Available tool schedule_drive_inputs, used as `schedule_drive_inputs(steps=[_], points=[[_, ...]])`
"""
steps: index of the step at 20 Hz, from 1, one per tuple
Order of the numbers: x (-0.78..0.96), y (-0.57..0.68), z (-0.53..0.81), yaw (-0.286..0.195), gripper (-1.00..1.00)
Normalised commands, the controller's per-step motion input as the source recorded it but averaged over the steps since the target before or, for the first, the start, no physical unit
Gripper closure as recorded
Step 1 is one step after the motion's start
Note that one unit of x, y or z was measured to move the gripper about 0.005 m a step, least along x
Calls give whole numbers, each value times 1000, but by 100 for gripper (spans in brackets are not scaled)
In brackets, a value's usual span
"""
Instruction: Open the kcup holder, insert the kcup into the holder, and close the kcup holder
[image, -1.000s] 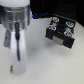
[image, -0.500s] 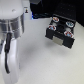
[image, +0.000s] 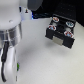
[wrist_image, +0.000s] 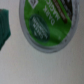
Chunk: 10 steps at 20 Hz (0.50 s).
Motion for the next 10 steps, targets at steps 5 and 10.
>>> schedule_drive_inputs(steps=[5, 10], points=[[165, -181, -134, -133, -100], [129, -53, 26, -87, 100]])
